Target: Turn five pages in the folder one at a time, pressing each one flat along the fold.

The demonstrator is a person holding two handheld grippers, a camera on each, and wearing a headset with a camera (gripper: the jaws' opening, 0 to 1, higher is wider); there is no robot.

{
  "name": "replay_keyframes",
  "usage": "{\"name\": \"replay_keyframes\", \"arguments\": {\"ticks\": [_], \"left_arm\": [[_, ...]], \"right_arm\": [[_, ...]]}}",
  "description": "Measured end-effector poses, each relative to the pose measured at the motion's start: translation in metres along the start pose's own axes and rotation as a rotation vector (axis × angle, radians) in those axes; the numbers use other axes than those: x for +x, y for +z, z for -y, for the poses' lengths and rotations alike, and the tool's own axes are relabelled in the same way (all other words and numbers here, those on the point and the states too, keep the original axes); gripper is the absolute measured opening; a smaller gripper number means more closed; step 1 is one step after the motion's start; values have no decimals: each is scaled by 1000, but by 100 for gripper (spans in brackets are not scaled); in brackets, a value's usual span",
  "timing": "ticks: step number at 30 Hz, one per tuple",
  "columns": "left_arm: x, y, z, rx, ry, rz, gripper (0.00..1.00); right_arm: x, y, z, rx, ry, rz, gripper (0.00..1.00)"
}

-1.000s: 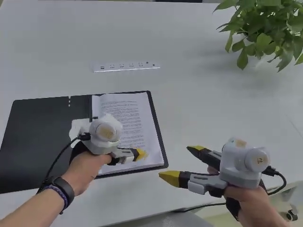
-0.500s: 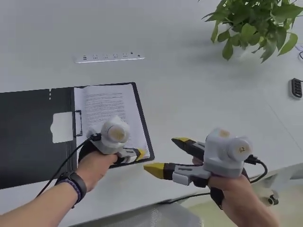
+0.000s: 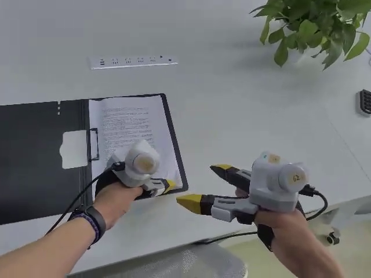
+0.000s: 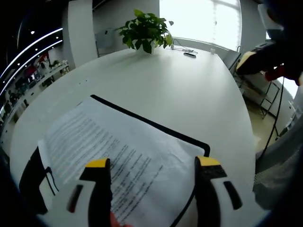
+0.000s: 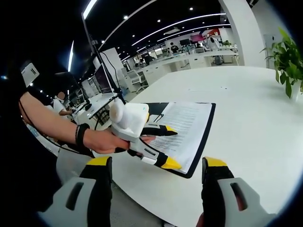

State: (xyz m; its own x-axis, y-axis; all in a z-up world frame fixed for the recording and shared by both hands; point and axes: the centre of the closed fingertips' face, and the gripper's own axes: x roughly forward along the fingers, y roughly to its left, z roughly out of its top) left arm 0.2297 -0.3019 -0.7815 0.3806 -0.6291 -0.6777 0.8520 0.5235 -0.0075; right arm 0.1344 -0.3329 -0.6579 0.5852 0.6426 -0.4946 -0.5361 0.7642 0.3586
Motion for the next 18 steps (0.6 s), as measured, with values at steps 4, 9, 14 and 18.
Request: {"name": "replay_keyframes", "arguments": {"ticks": [4, 9, 14, 18], "left_arm": [[-1, 0, -3, -11, -8, 6, 69], [-2, 0, -5, -12, -20, 10, 65], [-1, 0, -6, -10, -17, 13, 64], [-1, 0, -9, -16, -13, 20, 62]], "right_arm": [[3, -1, 2, 5, 6, 1, 77], [6, -2, 4, 5, 11, -8, 76], [10, -2, 9, 17, 15, -3, 75], [13, -1, 9, 20, 22, -5, 75]]}}
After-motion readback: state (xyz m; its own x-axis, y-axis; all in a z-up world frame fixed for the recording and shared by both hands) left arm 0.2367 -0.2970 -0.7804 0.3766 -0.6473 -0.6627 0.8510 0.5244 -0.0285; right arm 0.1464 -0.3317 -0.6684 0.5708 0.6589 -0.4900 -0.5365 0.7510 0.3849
